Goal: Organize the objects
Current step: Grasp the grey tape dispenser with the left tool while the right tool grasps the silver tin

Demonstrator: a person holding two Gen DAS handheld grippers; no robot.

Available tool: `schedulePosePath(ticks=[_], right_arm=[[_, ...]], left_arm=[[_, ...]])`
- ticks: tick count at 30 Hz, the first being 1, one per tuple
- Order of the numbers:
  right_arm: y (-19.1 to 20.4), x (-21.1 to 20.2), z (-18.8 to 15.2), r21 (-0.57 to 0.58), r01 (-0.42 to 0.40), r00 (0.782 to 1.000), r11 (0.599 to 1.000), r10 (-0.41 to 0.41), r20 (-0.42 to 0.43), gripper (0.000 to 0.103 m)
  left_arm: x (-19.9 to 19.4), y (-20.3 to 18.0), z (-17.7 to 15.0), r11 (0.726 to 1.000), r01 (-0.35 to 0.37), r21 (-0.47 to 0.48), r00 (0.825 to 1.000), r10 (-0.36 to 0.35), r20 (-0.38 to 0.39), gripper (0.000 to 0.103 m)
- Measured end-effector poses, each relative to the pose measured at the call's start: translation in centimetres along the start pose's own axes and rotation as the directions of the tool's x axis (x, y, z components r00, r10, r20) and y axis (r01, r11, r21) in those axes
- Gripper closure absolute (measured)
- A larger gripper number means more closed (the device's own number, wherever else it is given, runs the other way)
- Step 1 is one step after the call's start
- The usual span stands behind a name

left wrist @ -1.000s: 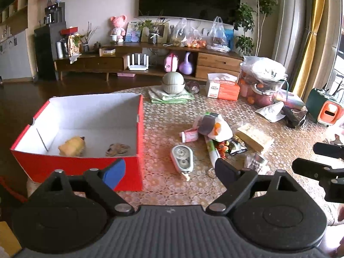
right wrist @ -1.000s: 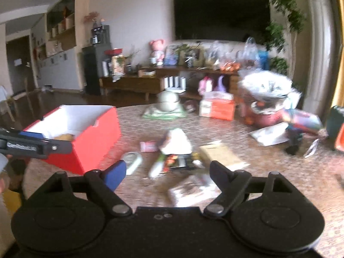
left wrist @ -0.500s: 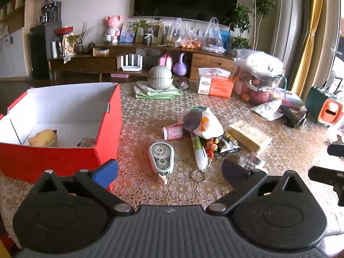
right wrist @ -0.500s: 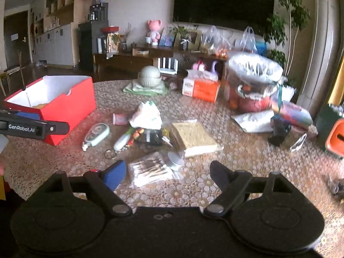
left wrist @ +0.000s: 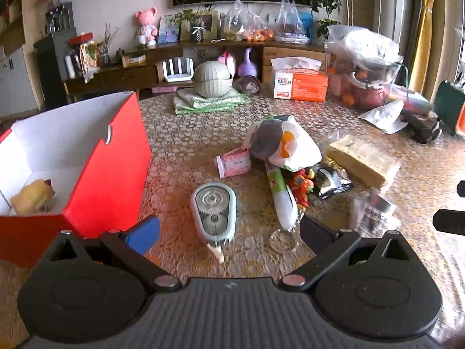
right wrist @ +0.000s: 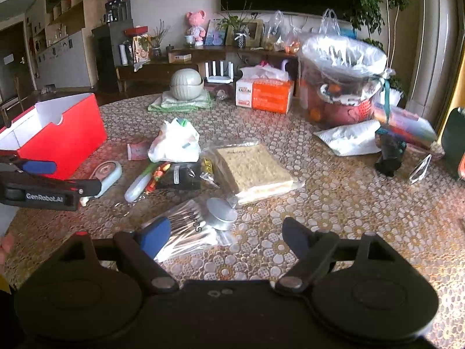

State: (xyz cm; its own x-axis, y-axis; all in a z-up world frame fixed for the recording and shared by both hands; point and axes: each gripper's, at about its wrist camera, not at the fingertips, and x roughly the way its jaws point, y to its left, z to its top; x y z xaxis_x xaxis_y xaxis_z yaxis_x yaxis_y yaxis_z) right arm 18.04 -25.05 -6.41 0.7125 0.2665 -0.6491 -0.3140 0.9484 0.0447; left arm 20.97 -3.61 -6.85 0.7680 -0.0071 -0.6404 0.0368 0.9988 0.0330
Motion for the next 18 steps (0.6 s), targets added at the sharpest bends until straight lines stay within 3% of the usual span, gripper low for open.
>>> schedulePosePath(ticks=[16,18], right_arm=[[-1.0,5.9,0.9,0.106,-0.006,0.999,0.994,0.011,-0.048,0.022],[-1.1,6.3,0.8,0.119,-0.011,0.999,0.993,0.017,-0.049,0.027]], left_arm=[[5.9,-0.2,0.0,0.997,-0.069,-0.039,0.997,0.067,-0.041,0.0],[6.4,0.1,-0.2,0.995,-0.079,-0.06,0.996,0.076,-0.056,0.0]])
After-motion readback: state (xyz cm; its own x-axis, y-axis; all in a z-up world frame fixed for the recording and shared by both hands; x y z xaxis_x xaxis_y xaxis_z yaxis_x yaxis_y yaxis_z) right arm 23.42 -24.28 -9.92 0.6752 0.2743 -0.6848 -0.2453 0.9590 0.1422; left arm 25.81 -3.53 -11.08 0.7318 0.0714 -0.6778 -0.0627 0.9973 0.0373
